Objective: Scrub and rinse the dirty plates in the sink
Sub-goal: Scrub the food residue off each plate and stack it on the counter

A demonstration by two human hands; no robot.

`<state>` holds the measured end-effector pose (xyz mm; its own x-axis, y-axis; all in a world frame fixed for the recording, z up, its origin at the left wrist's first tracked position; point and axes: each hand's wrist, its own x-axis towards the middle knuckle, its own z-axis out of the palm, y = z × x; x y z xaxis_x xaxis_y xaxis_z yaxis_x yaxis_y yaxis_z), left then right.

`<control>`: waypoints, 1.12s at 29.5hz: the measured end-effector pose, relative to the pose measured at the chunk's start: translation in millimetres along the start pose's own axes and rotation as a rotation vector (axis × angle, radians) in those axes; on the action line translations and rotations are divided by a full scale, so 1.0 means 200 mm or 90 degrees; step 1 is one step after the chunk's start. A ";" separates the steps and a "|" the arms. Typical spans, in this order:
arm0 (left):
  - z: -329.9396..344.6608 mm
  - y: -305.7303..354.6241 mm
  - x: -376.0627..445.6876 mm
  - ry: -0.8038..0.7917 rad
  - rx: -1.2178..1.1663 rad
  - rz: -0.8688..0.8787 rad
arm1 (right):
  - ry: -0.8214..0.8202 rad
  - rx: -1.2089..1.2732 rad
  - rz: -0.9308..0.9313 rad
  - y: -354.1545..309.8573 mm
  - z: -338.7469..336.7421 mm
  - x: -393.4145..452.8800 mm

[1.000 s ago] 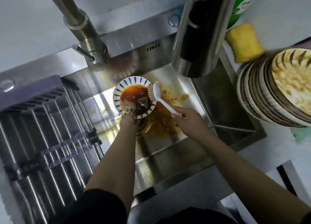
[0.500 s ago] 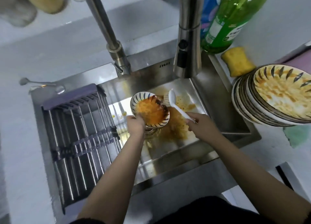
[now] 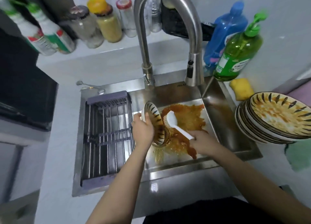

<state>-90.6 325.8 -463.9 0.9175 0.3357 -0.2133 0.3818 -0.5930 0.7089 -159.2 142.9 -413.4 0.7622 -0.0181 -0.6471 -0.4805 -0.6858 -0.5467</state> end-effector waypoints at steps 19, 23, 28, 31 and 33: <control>-0.12 -0.08 -0.28 -0.215 -0.549 -0.208 | 0.145 -0.565 -0.168 -0.24 -0.08 -0.23; -0.12 -0.07 -0.28 -0.200 -0.555 -0.247 | 0.041 -0.599 -0.243 -0.24 -0.10 -0.36; -0.15 -0.10 -0.29 -0.230 -0.573 -0.238 | 0.133 -0.611 -0.121 -0.23 -0.21 -0.32; -0.15 -0.08 -0.30 -0.244 -0.545 -0.205 | 0.122 -0.586 -0.223 -0.25 -0.12 -0.35; -0.17 -0.07 -0.29 -0.232 -0.538 -0.206 | 0.078 -0.596 -0.279 -0.23 -0.11 -0.41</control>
<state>-153.6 339.1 -438.9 0.8152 0.0590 -0.5762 0.5454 0.2565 0.7979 -190.8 158.6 -323.0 0.8528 0.3308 -0.4042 0.3383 -0.9394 -0.0550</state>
